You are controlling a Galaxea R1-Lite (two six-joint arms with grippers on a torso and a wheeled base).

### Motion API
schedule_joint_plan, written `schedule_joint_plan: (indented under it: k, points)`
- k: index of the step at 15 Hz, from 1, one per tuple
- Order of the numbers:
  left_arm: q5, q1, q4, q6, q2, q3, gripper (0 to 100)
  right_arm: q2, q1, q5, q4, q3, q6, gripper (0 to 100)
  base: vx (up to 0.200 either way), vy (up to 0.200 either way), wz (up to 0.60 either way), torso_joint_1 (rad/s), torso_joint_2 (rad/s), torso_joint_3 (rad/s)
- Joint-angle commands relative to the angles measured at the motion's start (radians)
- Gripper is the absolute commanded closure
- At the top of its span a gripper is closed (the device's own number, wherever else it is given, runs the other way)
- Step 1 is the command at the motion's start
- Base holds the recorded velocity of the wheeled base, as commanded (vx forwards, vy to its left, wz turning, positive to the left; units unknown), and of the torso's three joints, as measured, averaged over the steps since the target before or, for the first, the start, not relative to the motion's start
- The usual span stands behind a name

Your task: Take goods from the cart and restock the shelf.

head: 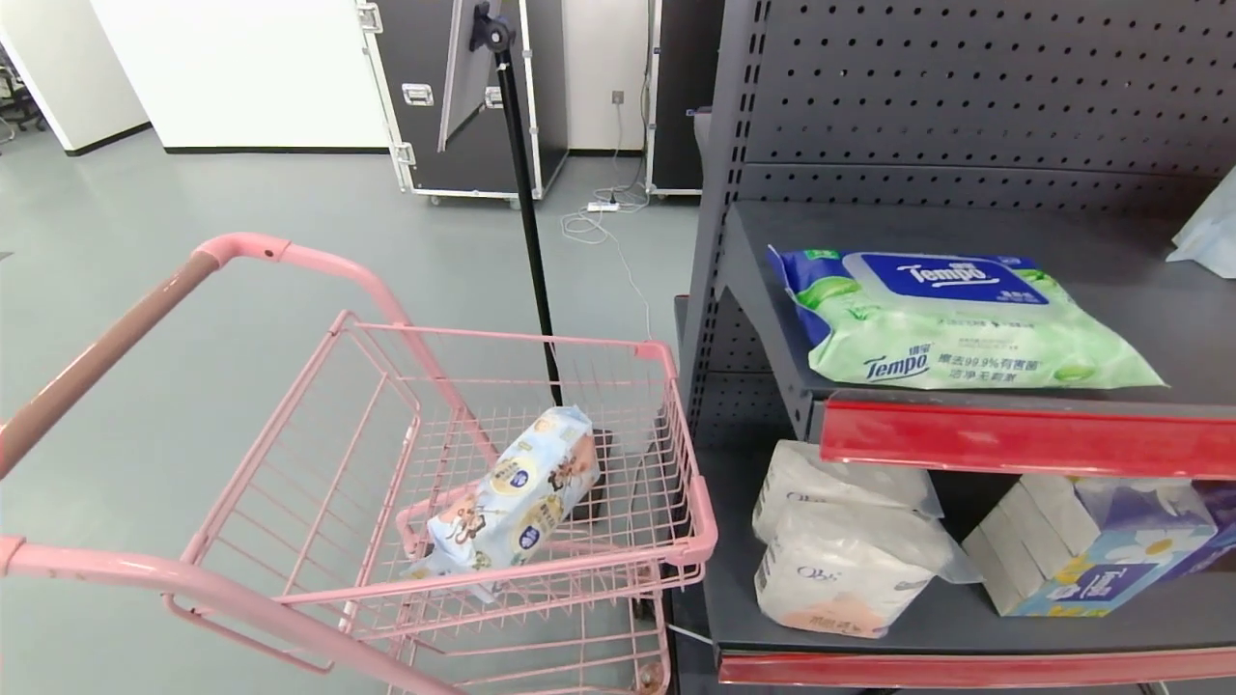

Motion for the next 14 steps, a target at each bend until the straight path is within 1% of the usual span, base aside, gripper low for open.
schedule_joint_plan:
  k: [1,4,8,11,14]
  points:
    - [0.0,0.0,0.0,0.0,0.0,0.0,0,0.002,0.0,0.0,0.0,0.0,-0.001,0,0.0,0.0,0.0,-0.134,0.5,0.373]
    - [0.0,0.0,0.0,0.0,0.0,0.002,0,0.002,0.0,0.0,-0.002,0.0,-0.001,0,0.0,0.0,0.0,-0.113,0.5,0.382]
    - [0.0,0.0,0.0,0.0,0.0,0.0,0,0.002,0.0,0.0,0.0,0.0,-0.001,0,0.0,0.0,0.0,-0.061,0.46,0.389]
    - [0.0,0.0,0.0,0.0,0.0,0.0,0,0.002,0.0,0.0,0.0,0.0,-0.001,0,0.0,0.0,0.0,-0.019,0.16,0.141]
    - [0.0,0.0,0.0,0.0,0.0,0.0,0,0.002,0.0,0.0,0.0,0.0,0.001,0,0.0,0.0,0.0,0.0,0.0,0.0]
